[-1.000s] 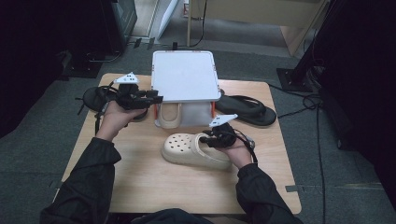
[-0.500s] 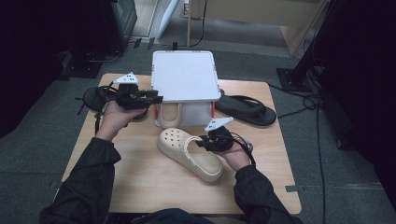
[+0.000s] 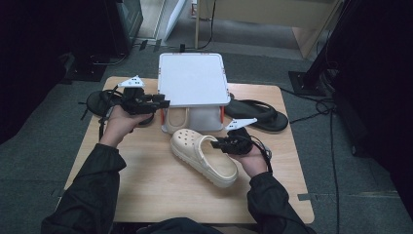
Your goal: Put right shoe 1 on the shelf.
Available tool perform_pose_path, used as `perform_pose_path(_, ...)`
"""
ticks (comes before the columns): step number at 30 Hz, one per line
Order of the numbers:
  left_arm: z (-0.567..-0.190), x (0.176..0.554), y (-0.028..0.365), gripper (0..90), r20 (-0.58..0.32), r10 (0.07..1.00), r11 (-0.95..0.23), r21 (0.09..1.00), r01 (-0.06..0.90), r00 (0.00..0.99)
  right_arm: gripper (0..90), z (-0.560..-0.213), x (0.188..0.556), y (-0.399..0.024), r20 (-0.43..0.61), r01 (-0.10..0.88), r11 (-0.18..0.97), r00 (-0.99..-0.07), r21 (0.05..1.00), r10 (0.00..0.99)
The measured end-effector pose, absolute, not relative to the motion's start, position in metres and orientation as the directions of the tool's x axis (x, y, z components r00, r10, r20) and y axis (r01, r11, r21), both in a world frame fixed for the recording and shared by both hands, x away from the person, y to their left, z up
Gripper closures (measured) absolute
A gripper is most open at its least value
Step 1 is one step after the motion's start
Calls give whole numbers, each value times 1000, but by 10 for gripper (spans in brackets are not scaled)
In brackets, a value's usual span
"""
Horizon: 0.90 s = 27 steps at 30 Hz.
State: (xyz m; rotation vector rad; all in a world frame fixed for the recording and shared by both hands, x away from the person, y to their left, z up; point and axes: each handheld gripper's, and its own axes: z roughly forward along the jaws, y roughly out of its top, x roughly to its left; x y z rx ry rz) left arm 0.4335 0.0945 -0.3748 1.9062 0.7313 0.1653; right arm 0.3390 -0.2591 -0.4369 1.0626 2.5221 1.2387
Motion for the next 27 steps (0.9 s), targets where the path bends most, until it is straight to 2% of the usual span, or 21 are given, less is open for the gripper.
perform_pose_path(13, -375, 433, 94, 586, -208, 557, -271, 869, 413, 804, 762, -420, 342, -290, 165, 550, 296, -639, 781, 752)
perform_pose_path(27, -375, 433, 94, 586, -209, 557, -270, 870, 413, 804, 761, -435, 365, -291, 95, 607, 240, -467, 758, 879)
